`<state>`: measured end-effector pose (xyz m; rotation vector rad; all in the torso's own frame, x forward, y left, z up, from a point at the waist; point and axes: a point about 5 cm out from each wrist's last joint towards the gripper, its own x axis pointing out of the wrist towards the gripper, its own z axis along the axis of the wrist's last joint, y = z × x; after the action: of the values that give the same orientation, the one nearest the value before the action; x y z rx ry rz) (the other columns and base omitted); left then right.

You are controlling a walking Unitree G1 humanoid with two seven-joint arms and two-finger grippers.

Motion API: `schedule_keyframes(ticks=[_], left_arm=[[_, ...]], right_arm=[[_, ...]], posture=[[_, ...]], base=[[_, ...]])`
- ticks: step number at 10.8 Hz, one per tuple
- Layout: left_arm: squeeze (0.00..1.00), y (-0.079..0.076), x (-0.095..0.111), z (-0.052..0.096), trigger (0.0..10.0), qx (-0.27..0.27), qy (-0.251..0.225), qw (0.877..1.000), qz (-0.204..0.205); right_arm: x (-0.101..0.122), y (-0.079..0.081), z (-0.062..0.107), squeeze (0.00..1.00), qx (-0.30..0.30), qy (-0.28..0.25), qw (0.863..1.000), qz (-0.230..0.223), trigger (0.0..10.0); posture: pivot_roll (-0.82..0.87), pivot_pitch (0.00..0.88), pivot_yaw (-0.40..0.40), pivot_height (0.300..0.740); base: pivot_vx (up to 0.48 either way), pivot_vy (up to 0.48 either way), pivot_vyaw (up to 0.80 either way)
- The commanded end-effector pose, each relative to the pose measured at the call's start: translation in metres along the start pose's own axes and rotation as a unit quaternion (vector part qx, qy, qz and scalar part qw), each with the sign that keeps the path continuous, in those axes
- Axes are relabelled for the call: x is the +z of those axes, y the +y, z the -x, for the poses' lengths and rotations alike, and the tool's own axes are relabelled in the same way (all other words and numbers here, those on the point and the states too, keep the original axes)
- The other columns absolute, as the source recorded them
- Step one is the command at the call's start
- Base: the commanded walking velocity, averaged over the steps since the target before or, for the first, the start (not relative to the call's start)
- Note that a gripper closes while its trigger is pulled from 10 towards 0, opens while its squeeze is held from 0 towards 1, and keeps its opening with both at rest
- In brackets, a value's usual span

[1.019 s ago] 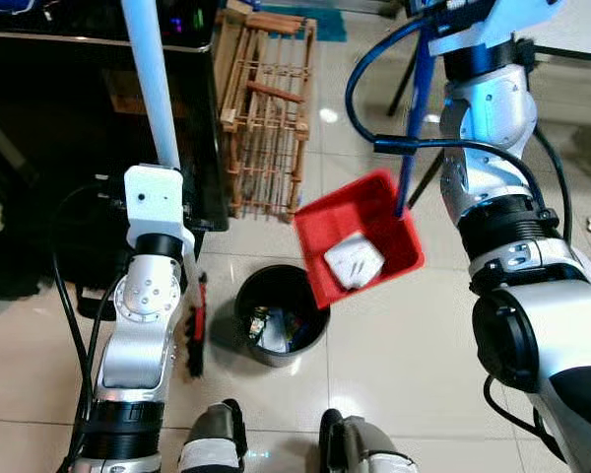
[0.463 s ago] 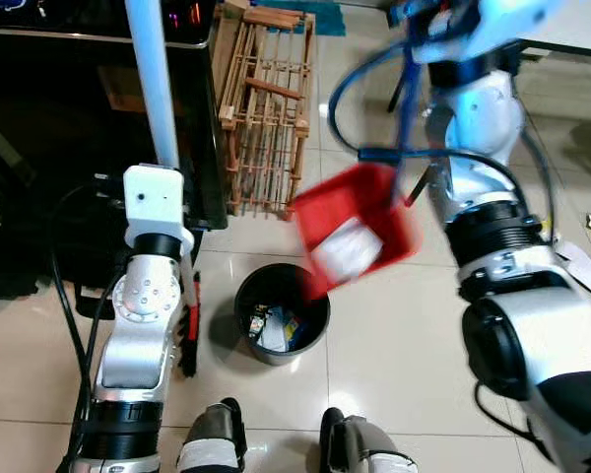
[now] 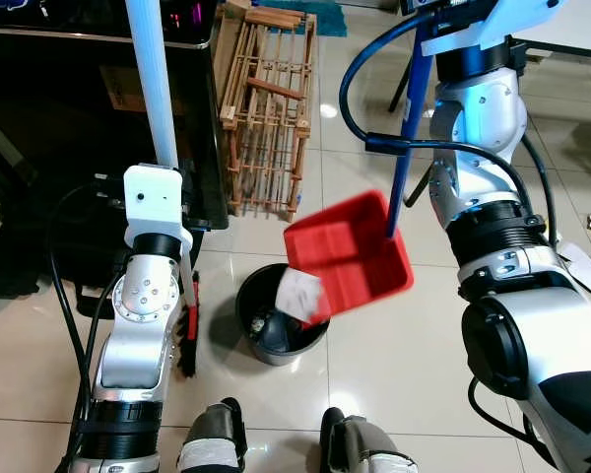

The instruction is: Sweep floor

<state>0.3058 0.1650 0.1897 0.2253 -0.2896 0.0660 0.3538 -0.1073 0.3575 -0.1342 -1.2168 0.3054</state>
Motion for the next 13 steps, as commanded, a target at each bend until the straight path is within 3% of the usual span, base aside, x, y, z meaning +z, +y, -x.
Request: schedule_keyframes(ticks=[1,5,7,11,13], left_arm=[[0.00,-0.001,0.010,-0.001,10.0,-0.002,-0.025,1.000,-0.001],[0.00,-0.002,0.010,-0.001,10.0,-0.004,-0.026,1.000,-0.001],[0.00,-0.003,0.008,0.000,10.0,-0.006,-0.022,1.000,0.000],[0.00,-0.005,0.006,-0.002,10.0,-0.022,-0.017,1.000,-0.002],[0.00,-0.005,-0.002,-0.002,10.0,-0.024,0.000,1.000,0.017]], right_arm=[[0.011,-0.004,-0.006,0.00,0.004,-0.035,0.999,0.010,10.0],[0.008,-0.006,-0.004,0.00,-0.001,-0.024,1.000,0.011,10.0],[-0.014,-0.014,0.006,0.00,-0.056,0.065,0.996,-0.020,10.0],[-0.020,-0.025,0.018,0.00,-0.091,0.099,0.991,-0.008,10.0],[-0.026,-0.035,0.025,0.00,-0.121,0.133,0.984,-0.004,10.0]], posture=[[0.07,0.199,-0.082,0.740],[0.07,0.194,-0.081,0.740],[0.07,0.186,-0.077,0.740],[0.05,0.168,-0.043,0.740],[0.05,0.169,-0.038,0.740]], base=[[0.000,0.000,0.00],[0.000,0.000,0.00],[0.000,0.000,0.00],[0.000,0.000,0.00],[0.000,0.000,0.00]])
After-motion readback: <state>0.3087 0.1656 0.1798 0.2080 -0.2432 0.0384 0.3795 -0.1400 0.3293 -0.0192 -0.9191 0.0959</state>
